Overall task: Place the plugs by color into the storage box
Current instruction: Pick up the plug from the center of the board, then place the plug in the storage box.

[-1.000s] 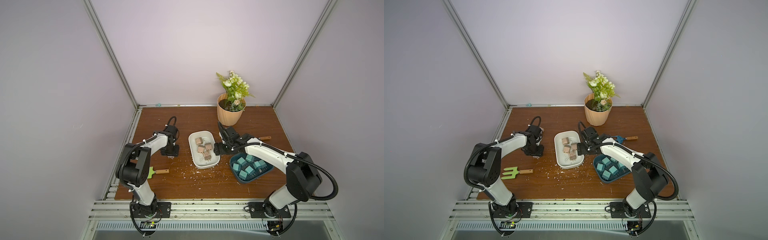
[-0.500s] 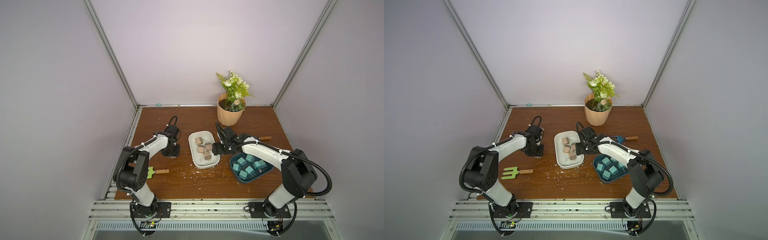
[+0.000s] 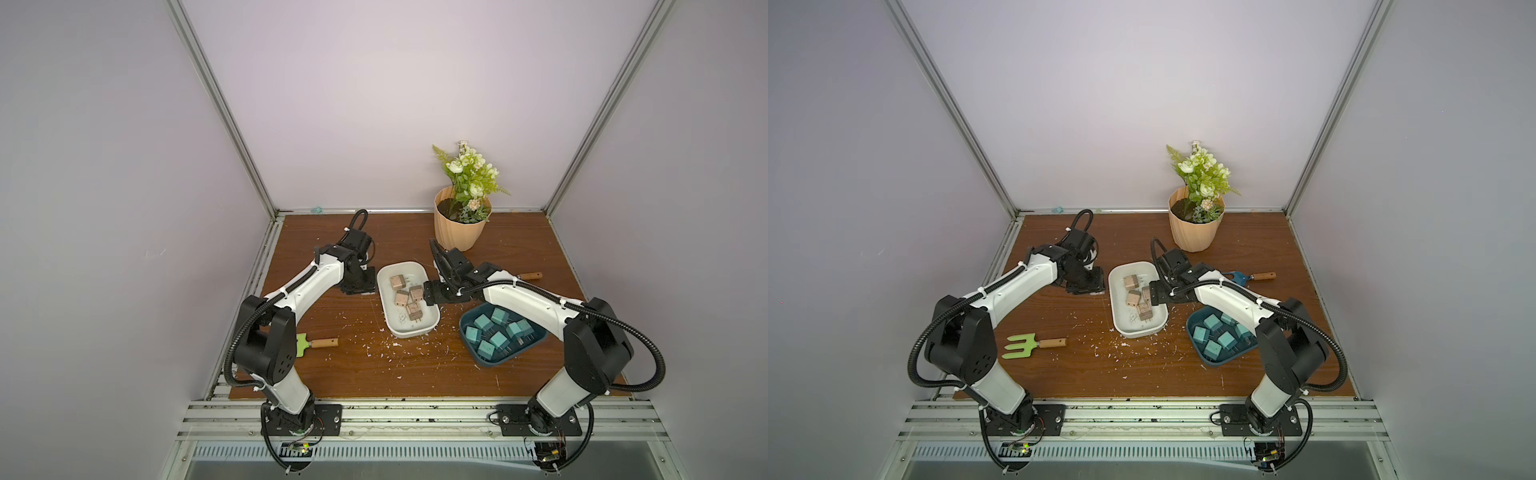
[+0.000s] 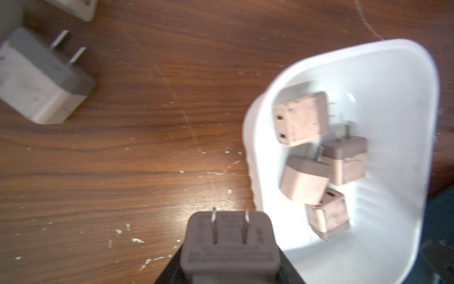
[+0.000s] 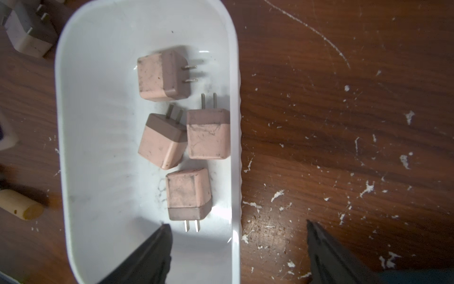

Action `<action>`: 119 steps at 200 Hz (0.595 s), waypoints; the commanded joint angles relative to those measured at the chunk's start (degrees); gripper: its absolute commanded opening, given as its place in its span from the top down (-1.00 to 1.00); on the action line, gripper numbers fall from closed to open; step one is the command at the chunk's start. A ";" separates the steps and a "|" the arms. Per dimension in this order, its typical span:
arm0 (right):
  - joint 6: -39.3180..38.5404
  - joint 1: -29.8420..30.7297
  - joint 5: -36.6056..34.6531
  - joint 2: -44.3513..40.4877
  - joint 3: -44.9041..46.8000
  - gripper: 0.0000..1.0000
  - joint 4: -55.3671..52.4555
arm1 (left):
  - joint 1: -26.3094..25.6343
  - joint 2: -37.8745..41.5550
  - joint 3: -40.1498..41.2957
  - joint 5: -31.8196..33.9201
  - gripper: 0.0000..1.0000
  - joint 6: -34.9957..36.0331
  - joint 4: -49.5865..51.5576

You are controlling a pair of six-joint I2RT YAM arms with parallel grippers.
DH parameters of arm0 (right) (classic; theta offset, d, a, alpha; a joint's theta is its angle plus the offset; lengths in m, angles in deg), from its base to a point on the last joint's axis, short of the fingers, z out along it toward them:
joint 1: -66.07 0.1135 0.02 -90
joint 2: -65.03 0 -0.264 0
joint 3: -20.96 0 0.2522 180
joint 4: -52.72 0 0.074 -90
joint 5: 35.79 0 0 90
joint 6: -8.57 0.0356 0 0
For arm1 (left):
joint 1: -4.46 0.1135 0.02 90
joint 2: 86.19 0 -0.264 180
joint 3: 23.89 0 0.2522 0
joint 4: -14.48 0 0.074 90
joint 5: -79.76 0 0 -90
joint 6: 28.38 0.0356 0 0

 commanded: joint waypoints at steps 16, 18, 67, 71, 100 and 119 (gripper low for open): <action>-1.34 -0.05 -2.87 -1.19 -1.75 -0.77 -1.33 | -7.18 -2.33 -4.22 0.57 0.01 -6.35 1.70; -1.34 -0.06 -2.87 -1.30 -1.69 -0.76 -1.29 | -7.55 -2.55 -4.29 0.94 0.01 -6.50 1.74; -1.25 -0.44 -2.87 -3.09 0.12 -0.76 -1.38 | -13.93 -7.56 -4.38 5.69 0.01 -7.96 1.43; -1.25 -0.42 -2.95 -3.31 0.43 -0.76 -1.30 | -14.29 -8.06 -4.41 5.84 0.01 -7.95 1.43; -1.07 -0.65 -2.98 -4.89 2.25 -0.76 -1.52 | -16.13 -11.63 -4.63 6.27 0.02 -7.97 0.57; -0.90 -0.67 -2.98 -5.87 3.33 -0.76 -1.56 | -16.68 -14.10 -5.24 6.62 0.04 -7.95 0.31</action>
